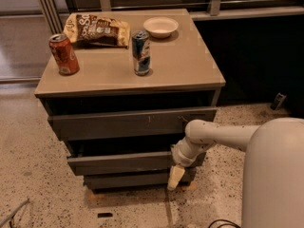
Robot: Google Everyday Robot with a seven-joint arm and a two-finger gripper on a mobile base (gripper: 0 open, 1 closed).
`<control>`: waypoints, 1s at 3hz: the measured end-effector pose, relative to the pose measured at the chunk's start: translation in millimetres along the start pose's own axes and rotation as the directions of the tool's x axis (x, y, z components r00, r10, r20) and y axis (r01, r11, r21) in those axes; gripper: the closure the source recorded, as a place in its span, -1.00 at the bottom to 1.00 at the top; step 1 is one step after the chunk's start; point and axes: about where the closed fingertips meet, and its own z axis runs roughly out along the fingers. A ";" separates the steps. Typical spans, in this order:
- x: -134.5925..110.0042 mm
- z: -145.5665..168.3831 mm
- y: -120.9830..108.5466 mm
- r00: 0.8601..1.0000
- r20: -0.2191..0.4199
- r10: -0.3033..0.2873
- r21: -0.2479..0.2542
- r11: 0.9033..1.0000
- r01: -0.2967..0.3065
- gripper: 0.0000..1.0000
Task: Open middle drawer
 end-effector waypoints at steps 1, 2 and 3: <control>-2.0 0.9 24.0 1.000 -0.001 0.008 -0.089 0.996 -0.008 -1.00; -0.6 -1.1 48.0 1.000 -0.007 0.017 -0.172 0.985 -0.018 -1.00; 0.2 -10.8 71.3 1.000 -0.014 0.019 -0.244 0.970 -0.022 -1.00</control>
Offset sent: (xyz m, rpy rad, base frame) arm -0.0804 0.0035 0.0144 0.0273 0.2765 0.0899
